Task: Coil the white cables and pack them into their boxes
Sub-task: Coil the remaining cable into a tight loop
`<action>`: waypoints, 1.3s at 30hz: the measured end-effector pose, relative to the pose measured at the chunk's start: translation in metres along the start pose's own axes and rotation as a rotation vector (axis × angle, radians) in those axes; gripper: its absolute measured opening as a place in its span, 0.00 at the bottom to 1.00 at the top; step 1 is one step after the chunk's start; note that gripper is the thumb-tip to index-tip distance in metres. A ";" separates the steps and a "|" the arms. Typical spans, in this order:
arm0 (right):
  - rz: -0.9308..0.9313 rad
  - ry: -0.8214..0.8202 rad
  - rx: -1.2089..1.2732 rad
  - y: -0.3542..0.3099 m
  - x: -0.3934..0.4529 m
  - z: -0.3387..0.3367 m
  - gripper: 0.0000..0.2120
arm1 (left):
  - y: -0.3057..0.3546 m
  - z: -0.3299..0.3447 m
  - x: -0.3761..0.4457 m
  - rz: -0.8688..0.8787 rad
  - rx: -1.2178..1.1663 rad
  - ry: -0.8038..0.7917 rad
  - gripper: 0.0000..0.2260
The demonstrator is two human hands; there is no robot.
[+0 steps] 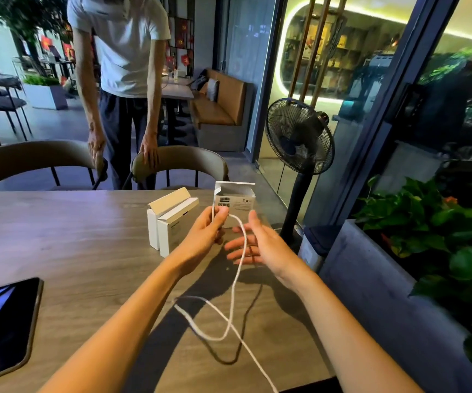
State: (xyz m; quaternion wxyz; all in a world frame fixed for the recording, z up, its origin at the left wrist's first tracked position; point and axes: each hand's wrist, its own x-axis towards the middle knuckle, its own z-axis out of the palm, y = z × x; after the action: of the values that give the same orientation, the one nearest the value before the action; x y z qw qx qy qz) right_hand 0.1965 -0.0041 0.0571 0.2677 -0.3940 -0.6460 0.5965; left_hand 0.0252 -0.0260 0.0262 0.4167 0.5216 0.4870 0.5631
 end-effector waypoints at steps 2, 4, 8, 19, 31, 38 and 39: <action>0.048 -0.156 0.051 -0.005 -0.006 0.001 0.26 | -0.004 0.000 -0.001 0.032 0.138 0.017 0.12; 0.055 -0.212 0.086 -0.005 -0.007 0.001 0.19 | -0.005 -0.002 -0.001 0.080 0.322 0.019 0.11; -0.110 0.160 -0.177 -0.003 0.004 -0.008 0.17 | -0.004 -0.004 -0.005 -0.029 0.357 -0.136 0.19; -0.057 0.282 -0.491 0.041 0.009 0.022 0.24 | 0.028 0.010 -0.005 -0.243 -0.694 -0.216 0.17; -0.009 -0.210 -0.772 0.008 -0.018 0.031 0.09 | -0.005 0.001 0.000 0.144 0.354 0.203 0.14; -0.363 0.001 -0.745 -0.004 -0.004 -0.018 0.10 | -0.016 -0.004 -0.002 0.114 0.652 -0.070 0.22; -0.373 -0.022 -0.726 -0.002 0.000 -0.021 0.08 | -0.015 -0.003 -0.002 0.062 0.567 -0.097 0.23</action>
State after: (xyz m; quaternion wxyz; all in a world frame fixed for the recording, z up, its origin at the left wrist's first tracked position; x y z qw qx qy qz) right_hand 0.2137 0.0078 0.0623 0.2078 -0.3325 -0.8778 0.2753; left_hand 0.0214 -0.0253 0.0115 0.2597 0.6582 0.5884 0.3913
